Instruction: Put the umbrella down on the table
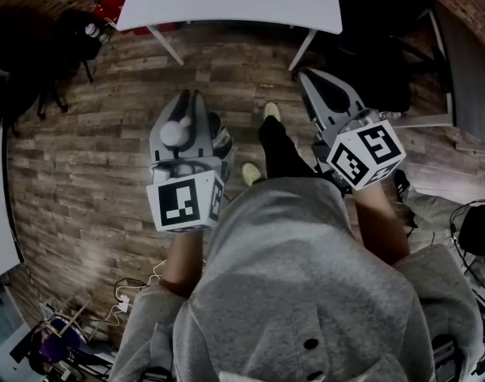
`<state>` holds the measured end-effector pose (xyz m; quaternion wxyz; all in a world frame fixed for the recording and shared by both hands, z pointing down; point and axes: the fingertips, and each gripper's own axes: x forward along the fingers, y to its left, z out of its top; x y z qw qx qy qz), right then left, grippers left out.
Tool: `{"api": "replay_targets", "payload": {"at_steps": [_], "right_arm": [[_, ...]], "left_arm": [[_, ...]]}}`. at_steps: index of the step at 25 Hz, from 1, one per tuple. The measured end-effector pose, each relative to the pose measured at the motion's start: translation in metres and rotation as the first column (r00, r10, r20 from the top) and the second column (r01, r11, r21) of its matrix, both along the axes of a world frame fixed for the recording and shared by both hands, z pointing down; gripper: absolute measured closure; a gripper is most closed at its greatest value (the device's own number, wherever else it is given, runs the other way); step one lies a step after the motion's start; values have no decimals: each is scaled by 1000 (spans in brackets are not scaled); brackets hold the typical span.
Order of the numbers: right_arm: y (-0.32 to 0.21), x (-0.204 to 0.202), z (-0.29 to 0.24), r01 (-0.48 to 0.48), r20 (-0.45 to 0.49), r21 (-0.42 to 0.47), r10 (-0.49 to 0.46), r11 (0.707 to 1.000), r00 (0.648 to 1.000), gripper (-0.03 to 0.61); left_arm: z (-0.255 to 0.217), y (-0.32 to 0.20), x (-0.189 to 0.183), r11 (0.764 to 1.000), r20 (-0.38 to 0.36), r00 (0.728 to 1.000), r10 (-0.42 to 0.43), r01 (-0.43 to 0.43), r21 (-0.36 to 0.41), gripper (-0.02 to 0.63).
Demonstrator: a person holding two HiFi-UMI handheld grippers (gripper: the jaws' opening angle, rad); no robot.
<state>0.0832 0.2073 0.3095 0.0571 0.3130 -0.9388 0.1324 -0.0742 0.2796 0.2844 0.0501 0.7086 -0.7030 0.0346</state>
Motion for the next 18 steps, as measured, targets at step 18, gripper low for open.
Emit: {"api": "replay_targets", "payload": {"at_steps": [18], "right_arm": [[-84,-2,22,-30,-19,-43,29,999,999,554]], "left_arm": [[20,-87,-2,998,-13,1000,26,-27,-51,557]]}}
